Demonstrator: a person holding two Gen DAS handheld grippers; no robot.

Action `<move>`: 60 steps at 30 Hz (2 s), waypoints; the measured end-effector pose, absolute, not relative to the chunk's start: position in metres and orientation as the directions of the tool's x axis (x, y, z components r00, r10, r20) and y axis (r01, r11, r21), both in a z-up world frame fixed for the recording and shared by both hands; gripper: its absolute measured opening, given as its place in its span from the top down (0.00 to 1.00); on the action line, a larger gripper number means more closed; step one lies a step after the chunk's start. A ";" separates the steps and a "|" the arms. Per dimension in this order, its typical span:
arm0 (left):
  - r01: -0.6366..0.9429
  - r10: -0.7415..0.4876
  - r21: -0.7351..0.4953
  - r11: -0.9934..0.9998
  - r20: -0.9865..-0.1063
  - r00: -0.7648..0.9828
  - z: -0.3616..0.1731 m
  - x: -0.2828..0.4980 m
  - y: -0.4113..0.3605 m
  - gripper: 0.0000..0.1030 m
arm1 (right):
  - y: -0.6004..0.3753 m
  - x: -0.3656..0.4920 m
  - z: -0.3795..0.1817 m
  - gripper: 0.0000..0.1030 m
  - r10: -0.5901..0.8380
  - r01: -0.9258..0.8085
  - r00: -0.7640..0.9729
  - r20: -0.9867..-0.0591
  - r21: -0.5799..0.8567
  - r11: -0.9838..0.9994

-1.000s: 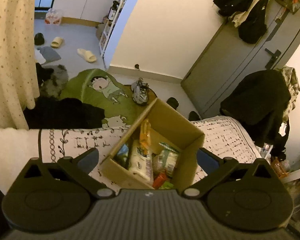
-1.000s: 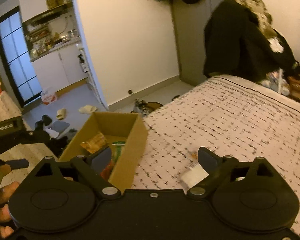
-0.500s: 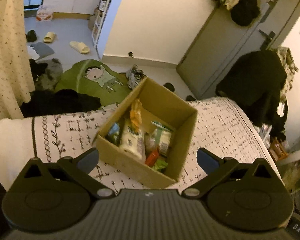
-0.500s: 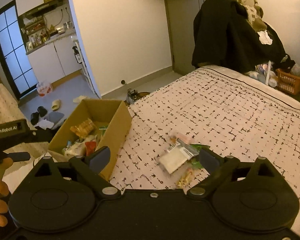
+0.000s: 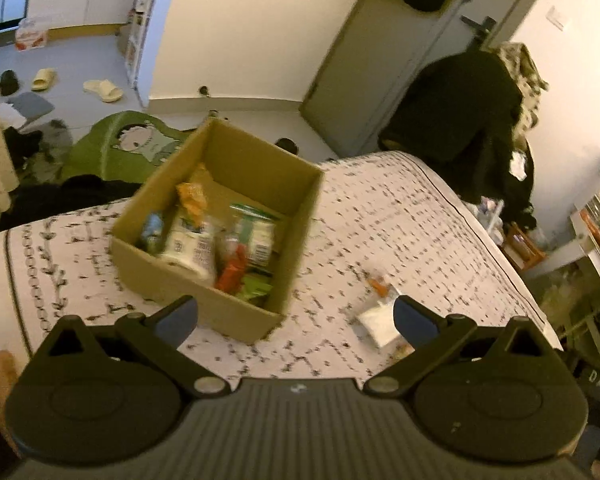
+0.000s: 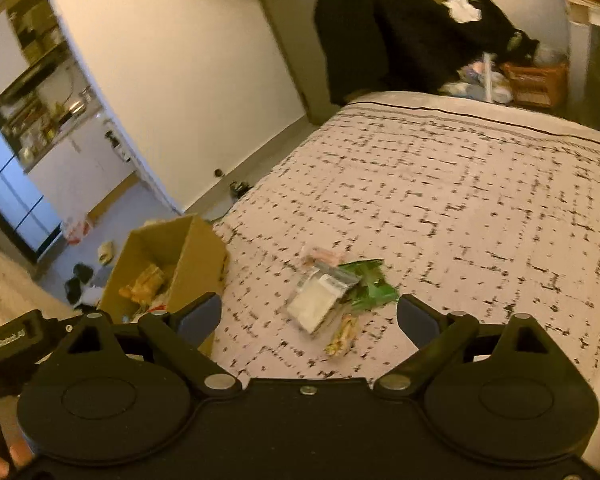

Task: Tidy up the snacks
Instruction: 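Move both grippers back toward the white bag and green wrapper, then grasp the small clear nut bag with the right gripper while the left lowers to the white bag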

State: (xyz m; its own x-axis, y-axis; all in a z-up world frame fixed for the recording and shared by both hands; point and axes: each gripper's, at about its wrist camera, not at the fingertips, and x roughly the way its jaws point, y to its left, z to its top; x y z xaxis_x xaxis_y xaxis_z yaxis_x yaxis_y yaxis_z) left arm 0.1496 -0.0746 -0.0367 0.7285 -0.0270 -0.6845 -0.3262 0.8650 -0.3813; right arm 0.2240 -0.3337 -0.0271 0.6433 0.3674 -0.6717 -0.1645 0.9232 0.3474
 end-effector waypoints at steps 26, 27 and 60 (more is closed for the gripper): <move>-0.202 -0.131 -0.356 0.913 -0.722 0.680 -0.090 0.219 -0.146 0.36 | -0.317 0.280 -0.149 0.47 0.358 0.119 0.432 -0.828 0.446 0.887; -0.205 -0.133 -0.358 0.911 -0.726 0.675 -0.092 0.222 -0.145 0.38 | -0.314 0.280 -0.149 0.47 0.354 0.113 0.437 -0.827 0.441 0.890; -0.067 -0.231 -0.347 0.936 -0.745 0.626 -0.142 0.269 -0.166 0.29 | -0.300 0.291 -0.148 0.81 0.142 -0.026 0.467 -0.873 0.147 0.989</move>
